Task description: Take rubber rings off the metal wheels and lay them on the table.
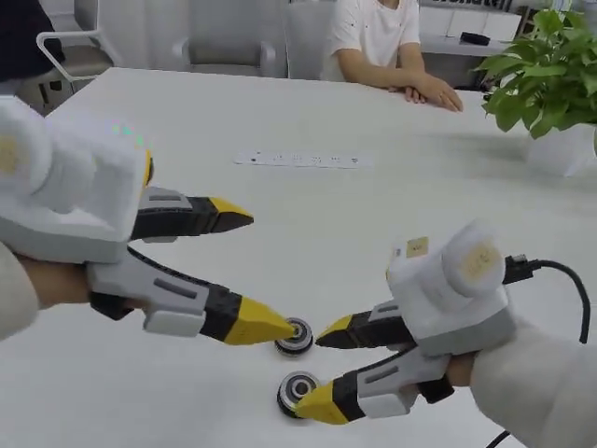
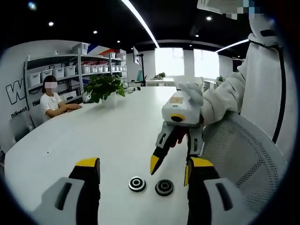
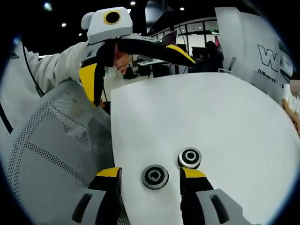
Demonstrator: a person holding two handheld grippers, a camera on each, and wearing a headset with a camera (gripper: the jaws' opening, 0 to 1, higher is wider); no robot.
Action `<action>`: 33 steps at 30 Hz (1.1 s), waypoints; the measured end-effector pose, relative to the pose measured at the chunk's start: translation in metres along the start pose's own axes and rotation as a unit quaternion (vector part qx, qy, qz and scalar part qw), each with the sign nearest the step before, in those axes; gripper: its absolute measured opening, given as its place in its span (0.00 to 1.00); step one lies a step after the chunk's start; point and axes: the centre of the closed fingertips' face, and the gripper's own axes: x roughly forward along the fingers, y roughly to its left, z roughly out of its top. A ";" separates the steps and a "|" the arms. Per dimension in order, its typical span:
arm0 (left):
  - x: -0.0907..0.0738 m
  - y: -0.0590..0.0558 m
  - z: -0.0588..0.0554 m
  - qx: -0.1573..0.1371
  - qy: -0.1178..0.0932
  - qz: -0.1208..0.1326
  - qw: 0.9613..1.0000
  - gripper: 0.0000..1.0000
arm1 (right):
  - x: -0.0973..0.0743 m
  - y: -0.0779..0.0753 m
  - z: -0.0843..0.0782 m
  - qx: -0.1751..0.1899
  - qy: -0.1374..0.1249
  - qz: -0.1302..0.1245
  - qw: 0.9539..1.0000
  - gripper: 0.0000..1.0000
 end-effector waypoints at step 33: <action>0.059 -0.042 -0.098 -0.007 0.041 -0.053 0.998 0.15 | 0.010 -0.005 -0.031 -0.007 0.047 0.003 0.999 0.31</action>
